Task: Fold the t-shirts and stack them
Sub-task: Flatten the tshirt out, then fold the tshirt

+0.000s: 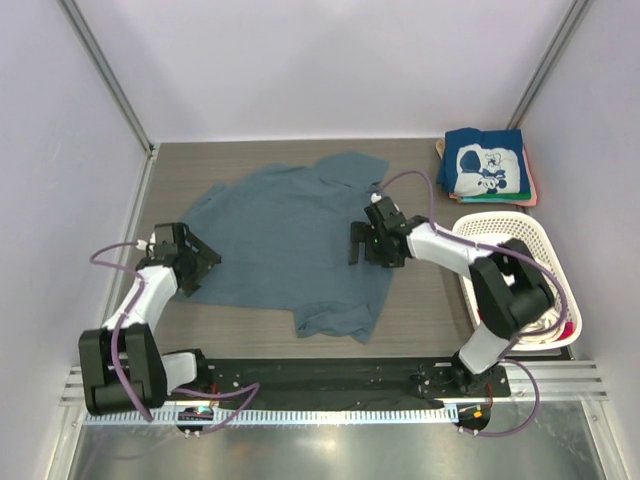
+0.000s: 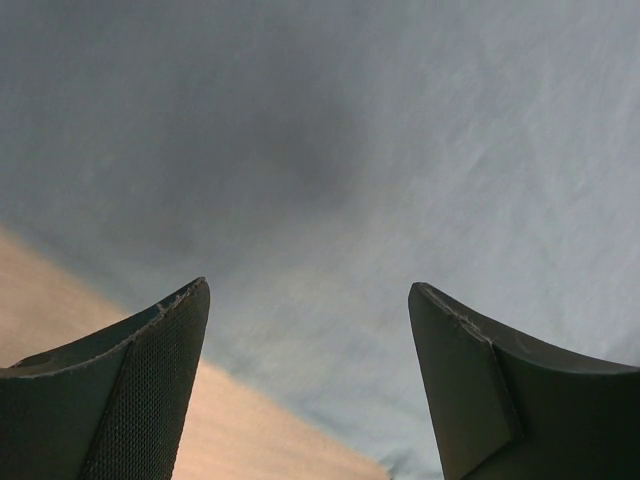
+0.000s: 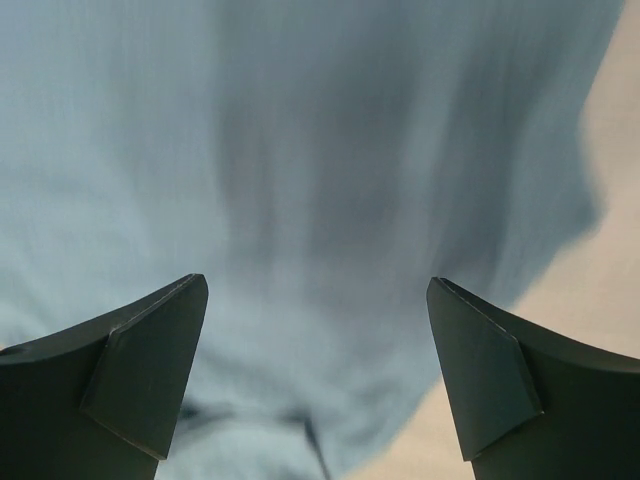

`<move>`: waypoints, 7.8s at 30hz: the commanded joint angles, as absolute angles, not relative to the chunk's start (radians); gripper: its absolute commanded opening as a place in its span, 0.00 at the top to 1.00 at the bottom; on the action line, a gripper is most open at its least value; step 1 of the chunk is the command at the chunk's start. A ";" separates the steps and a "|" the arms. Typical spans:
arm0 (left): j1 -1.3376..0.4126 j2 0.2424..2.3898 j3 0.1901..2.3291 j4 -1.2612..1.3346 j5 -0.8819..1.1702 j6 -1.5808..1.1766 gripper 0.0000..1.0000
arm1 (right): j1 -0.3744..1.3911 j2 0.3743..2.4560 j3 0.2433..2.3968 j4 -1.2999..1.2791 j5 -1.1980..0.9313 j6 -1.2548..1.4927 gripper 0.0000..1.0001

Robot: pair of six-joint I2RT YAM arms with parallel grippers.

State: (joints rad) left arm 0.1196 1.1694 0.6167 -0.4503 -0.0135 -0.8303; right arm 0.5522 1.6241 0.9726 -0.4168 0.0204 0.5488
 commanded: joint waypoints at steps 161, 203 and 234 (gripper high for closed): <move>0.155 1.017 0.650 -0.439 -0.339 -0.934 0.09 | 0.626 1.356 0.578 -0.281 -0.066 0.522 0.99; 0.253 1.479 0.766 -0.159 -0.212 -0.928 1.00 | 0.624 1.279 0.557 -0.276 -0.054 0.523 0.99; 0.258 0.727 0.663 -0.646 -0.072 -0.916 1.00 | 0.624 0.519 0.704 -0.778 0.072 0.787 0.99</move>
State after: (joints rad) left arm 0.2512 0.7723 0.6567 -0.5716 -0.0925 -0.9344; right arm 0.6201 0.5701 0.6449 -0.7128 0.0216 0.7280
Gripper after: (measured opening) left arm 0.011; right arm 0.037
